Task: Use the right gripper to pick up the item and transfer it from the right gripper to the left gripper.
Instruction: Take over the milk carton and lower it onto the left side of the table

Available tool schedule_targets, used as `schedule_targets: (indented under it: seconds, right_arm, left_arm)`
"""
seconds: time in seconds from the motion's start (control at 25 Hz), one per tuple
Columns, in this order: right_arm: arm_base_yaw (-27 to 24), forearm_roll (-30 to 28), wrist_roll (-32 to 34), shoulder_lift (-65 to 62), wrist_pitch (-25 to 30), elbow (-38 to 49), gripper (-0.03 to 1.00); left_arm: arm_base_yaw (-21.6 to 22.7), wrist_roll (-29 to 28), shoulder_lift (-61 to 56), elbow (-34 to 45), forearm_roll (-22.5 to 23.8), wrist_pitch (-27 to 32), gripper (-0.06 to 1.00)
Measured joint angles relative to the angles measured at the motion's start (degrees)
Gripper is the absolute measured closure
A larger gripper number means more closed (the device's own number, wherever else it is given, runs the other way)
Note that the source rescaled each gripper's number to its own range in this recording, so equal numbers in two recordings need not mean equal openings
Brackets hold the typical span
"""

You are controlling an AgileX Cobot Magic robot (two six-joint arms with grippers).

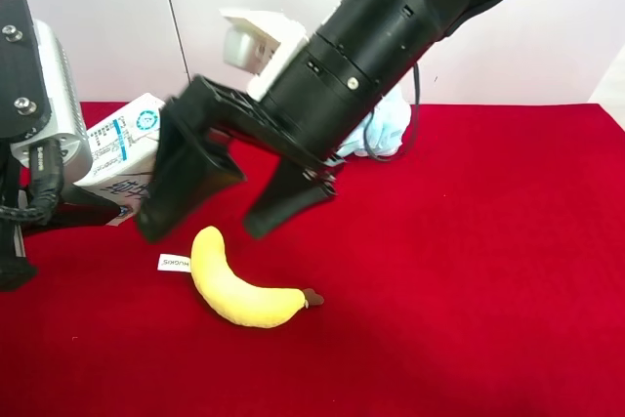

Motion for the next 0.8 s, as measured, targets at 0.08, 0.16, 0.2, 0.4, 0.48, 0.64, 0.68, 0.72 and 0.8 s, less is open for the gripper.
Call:
schedule_targets:
  seconds: [0.08,0.16,0.2,0.4,0.48,0.64,0.68,0.72,0.8]
  right_arm:
    - [0.0,-2.4,1.1,0.0,1.5,0.0,-0.02]
    - [0.4,-5.5,2.8,-0.3,1.6,0.0,-0.02]
    - [0.8,-7.6,3.5,-0.5,1.7,0.0,-0.02]
    - [4.3,-18.6,9.7,-3.1,2.4,0.2,-0.02]
    - [6.3,-23.2,12.3,-4.9,2.5,0.4,-0.02]
    - [11.6,-31.5,18.2,-9.1,2.5,0.5,-0.02]
    - [13.0,-33.2,20.0,-10.3,2.6,0.5,-0.02]
    - [14.5,-35.5,21.7,-11.6,2.6,0.5,-0.02]
    - [17.2,-39.6,24.7,-13.8,2.6,0.5,-0.02]
  left_arm:
    - [0.0,0.0,0.0,0.0,0.0,0.0,0.93]
    - [0.0,0.0,0.0,0.0,0.0,0.0,0.93]
    - [0.0,0.0,0.0,0.0,0.0,0.0,0.93]
    - [0.0,0.0,0.0,0.0,0.0,0.0,0.93]
    - [0.0,0.0,0.0,0.0,0.1,0.0,0.93]
    - [0.0,0.0,0.0,0.0,0.1,0.0,0.93]
    - [0.0,0.0,0.0,0.0,0.1,0.0,0.93]
    - [0.0,0.0,0.0,0.0,0.1,0.0,0.93]
    - [0.0,0.0,0.0,0.0,0.1,0.0,0.93]
